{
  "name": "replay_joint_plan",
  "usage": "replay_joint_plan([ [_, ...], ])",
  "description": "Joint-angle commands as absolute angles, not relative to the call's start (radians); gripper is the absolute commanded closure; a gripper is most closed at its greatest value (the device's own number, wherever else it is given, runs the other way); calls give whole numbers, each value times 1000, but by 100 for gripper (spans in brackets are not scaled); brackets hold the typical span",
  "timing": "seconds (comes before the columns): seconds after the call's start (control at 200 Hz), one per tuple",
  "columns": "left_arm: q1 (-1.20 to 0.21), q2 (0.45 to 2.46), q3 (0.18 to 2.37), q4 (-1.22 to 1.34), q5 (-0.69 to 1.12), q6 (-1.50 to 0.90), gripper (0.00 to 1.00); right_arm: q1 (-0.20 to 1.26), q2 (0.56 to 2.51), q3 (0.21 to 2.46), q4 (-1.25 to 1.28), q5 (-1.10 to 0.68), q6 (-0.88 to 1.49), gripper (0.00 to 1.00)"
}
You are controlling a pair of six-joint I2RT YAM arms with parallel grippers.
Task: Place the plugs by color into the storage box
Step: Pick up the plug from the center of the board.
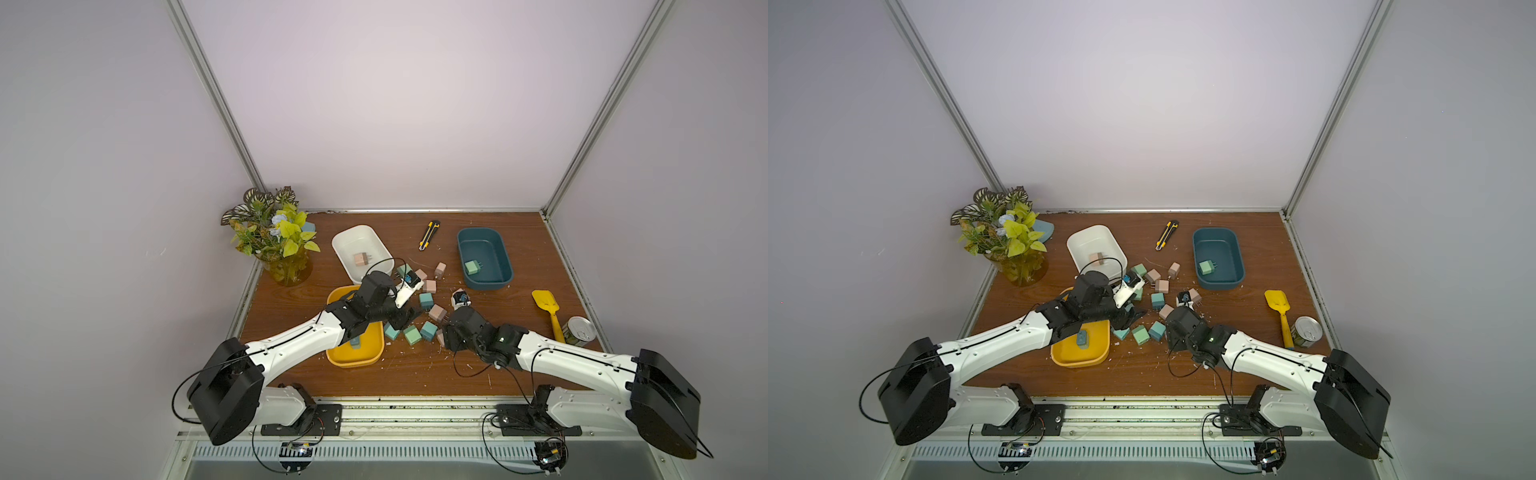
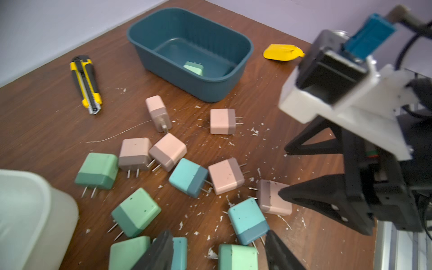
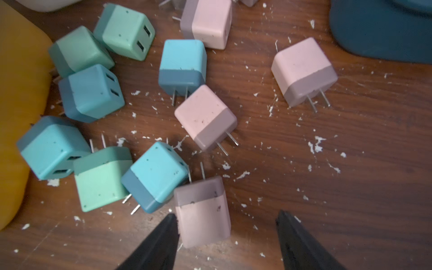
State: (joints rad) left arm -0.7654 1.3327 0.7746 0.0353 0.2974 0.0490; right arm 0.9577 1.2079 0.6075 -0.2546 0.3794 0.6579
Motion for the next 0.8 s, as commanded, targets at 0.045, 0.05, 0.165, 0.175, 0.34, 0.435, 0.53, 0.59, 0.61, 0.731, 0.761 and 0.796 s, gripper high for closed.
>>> replay_joint_plan([
  [0.045,-796,1362,793,34,371,114,36,954,1236,625,-243,337,661,28],
  [0.05,-795,1363,792,34,371,114,36,954,1238,625,-242,335,659,28],
  [0.165,-796,1379,789,11,376,123,36,954,1274,637,-228,321,636,28],
  [0.175,-796,1380,787,5,377,124,36,953,1279,638,-226,320,633,28],
  [0.34,-796,1370,772,-135,445,198,36,951,1334,657,-207,307,612,30],
  [0.435,-798,1335,729,-163,462,243,36,950,1369,660,-187,295,610,32],
  [0.53,-797,1297,693,-143,462,254,36,948,1404,673,-183,290,609,33],
  [0.59,-797,1279,672,-110,471,258,35,948,1422,681,-189,289,609,34],
  [0.61,-797,1275,664,-99,472,260,35,948,1427,683,-191,288,610,35],
  [0.731,-797,1273,649,-55,472,268,35,948,1435,685,-191,279,612,40],
  [0.761,-798,1276,652,-54,471,271,35,948,1434,687,-193,277,611,41],
  [0.796,-797,1284,657,-56,468,274,35,948,1429,688,-198,277,611,43],
])
